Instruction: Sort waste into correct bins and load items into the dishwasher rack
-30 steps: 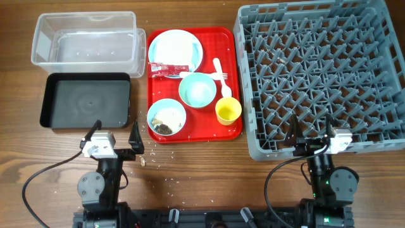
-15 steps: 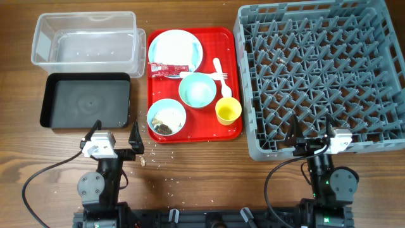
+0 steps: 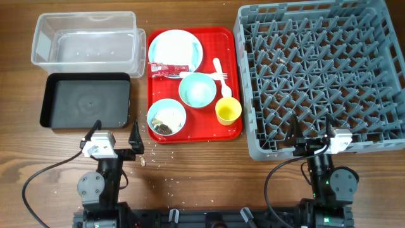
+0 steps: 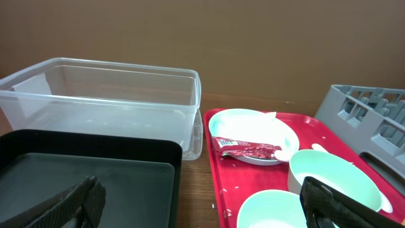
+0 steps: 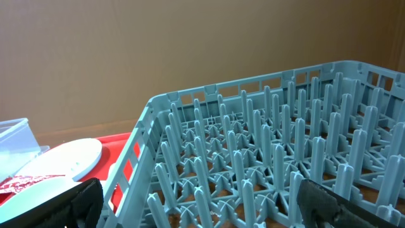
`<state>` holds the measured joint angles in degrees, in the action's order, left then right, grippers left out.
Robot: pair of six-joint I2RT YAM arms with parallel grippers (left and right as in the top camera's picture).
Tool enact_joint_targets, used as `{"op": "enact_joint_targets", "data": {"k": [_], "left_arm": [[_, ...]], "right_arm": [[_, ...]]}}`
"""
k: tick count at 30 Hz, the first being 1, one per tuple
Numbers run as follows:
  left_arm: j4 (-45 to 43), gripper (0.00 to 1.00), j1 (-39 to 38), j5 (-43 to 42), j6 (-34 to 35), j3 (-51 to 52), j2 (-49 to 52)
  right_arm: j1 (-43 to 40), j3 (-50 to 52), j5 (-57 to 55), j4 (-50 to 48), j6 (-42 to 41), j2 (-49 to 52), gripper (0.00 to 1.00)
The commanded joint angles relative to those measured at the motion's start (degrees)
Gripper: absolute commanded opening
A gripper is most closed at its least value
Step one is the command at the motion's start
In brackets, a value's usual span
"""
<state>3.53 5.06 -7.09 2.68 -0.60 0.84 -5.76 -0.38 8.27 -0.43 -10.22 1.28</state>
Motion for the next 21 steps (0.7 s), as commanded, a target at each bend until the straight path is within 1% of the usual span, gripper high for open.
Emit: {"op": "enact_joint_targets", "data": {"k": [1, 13, 15, 17, 18, 19, 20, 21], "left_arm": [[0.24, 1.0, 0.31, 0.35, 0.59, 0.28, -0.46], [0.15, 1.0, 0.33, 0.57, 0.59, 0.28, -0.46], [0.33, 1.0, 0.33, 0.55, 0.59, 0.28, -0.46], [0.33, 1.0, 0.33, 0.57, 0.59, 0.28, -0.46], [0.31, 1.0, 0.31, 0.46, 0.7, 0.28, -0.46], [-0.72, 1.0, 0.31, -1.7, 0.98, 0.28, -0.46], [-2.4, 1.0, 0.31, -2.27, 0.98, 0.28, -0.46], [-4.87, 1.0, 0.31, -2.49, 0.98, 0.26, -0.46]], "right_arm": [[0.28, 0.09, -0.79, -0.15, -0.42, -0.31, 1.0], [0.28, 0.09, -0.83, -0.15, -0.37, -0.31, 1.0], [0.28, 0.09, -2.91, 0.0, -0.46, -0.31, 1.0], [0.28, 0.09, -1.55, -0.15, -5.14, -0.31, 1.0], [0.28, 0.09, -1.38, -1.22, -8.17, -0.31, 1.0], [0.28, 0.09, -0.33, -3.34, -9.4, -0.31, 1.0], [0.28, 0.07, 1.75, -5.99, -8.22, -0.31, 1.0], [0.28, 0.07, 4.52, -9.55, -4.7, -0.31, 1.0]]}}
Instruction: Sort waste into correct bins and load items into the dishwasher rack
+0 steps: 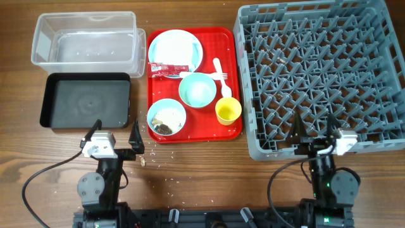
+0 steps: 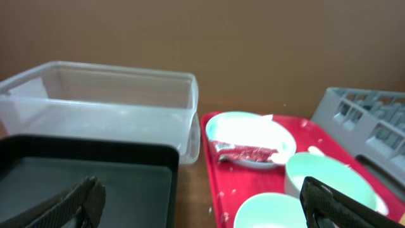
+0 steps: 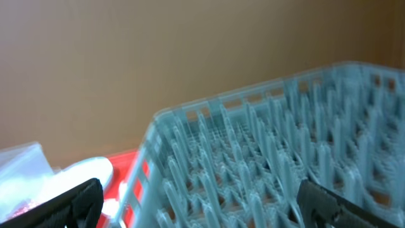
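Observation:
A red tray (image 1: pixel 233 76) holds a white plate (image 1: pixel 175 47), a red wrapper (image 1: pixel 168 68), a white fork (image 1: pixel 219 69), an empty teal bowl (image 1: pixel 197 89), a teal bowl with food scraps (image 1: pixel 166 117) and a yellow cup (image 1: pixel 228 111). The grey dishwasher rack (image 1: pixel 316 63) stands to its right, with nothing in it. My left gripper (image 1: pixel 115 133) is open, near the table's front edge, below the black bin (image 1: pixel 87 100). My right gripper (image 1: pixel 314 130) is open at the rack's front rim. Both are empty: the left gripper (image 2: pixel 202 209) and the right gripper (image 3: pixel 202 206).
A clear plastic bin (image 1: pixel 85 41) sits at the back left, behind the black bin. Crumbs (image 1: pixel 143 161) lie on the wooden table in front of the tray. The rack's front wall (image 3: pixel 158 171) rises just ahead of the right fingers.
The right gripper has shifted slightly to the right and its wrist view is now blurred. The left wrist view has shifted slightly too. Nothing was taken hold of.

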`<state>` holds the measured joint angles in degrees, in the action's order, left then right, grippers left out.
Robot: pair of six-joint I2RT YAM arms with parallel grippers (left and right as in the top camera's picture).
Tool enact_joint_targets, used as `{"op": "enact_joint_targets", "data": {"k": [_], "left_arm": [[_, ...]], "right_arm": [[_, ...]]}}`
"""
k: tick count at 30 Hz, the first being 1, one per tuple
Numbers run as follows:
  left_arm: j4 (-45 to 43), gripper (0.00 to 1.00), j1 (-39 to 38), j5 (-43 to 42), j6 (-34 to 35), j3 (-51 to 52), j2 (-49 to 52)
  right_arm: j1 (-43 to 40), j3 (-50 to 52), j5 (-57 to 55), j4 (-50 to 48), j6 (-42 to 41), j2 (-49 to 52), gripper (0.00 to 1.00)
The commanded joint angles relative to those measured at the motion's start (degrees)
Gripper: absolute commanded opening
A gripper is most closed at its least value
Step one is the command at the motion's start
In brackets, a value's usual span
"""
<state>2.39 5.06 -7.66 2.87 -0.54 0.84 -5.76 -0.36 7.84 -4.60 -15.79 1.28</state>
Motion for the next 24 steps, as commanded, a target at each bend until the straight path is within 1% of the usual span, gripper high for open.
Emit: {"op": "enact_joint_targets", "data": {"k": [1, 3, 5, 8, 11, 13, 14, 16, 18, 20, 22, 23, 24], "left_arm": [[-6.56, 1.0, 0.31, -2.14, 0.81, 0.2, -0.46], [-10.88, 1.0, 0.31, -2.12, 0.79, -0.66, -0.33], [-10.99, 1.0, 0.31, -2.12, 0.81, -3.04, 0.35], [-10.8, 1.0, 0.31, -2.14, 0.81, -9.11, 5.29], [-10.34, 1.0, 0.31, -3.8, 0.81, -17.51, 15.96], [-8.22, 1.0, 0.31, -5.18, 0.81, -25.09, 26.69], [-6.97, 1.0, 0.31, -5.62, 0.81, -27.98, 30.49], [-1.31, 1.0, 0.22, -6.47, 0.79, -37.75, 42.56], [6.56, 1.0, -1.2, -6.45, 0.52, -49.75, 56.04], [13.09, 1.0, -3.32, -6.43, -0.46, -60.26, 67.12], [21.38, 1.0, -5.95, -6.25, -4.15, -72.32, 78.68], [27.47, 1.0, -7.61, -6.25, -6.16, -80.11, 85.53], [31.34, 1.0, -8.7, -6.27, -7.48, -84.83, 89.74]], "right_arm": [[0.28, -0.09, 6.38, -8.33, 3.02, -0.26, 1.0], [0.28, -2.56, 6.47, -10.16, 4.7, 0.66, 1.0], [0.28, -5.51, 6.69, -9.94, 5.6, 2.62, 1.0], [0.28, -13.25, 8.15, -9.84, 8.55, 10.99, 1.0], [0.28, -22.99, 11.04, -8.74, 9.84, 23.61, 1.0], [0.28, -30.84, 14.21, -6.12, 9.81, 33.11, 1.0], [0.28, -33.9, 15.02, -4.44, 9.81, 36.54, 1.0], [0.28, -42.82, 15.23, 2.29, 10.08, 45.81, 1.0], [0.28, -51.76, 15.39, 11.28, 13.05, 54.21, 1.0], [0.28, -58.73, 15.39, 18.34, 14.8, 60.67, 1.0], [0.28, -63.36, 15.41, 22.91, 15.65, 65.46, 1.0], [0.28, -64.96, 15.58, 24.22, 15.58, 67.49, 1.0], [0.28, -65.35, 16.48, 24.33, 15.61, 68.48, 1.0]]}}
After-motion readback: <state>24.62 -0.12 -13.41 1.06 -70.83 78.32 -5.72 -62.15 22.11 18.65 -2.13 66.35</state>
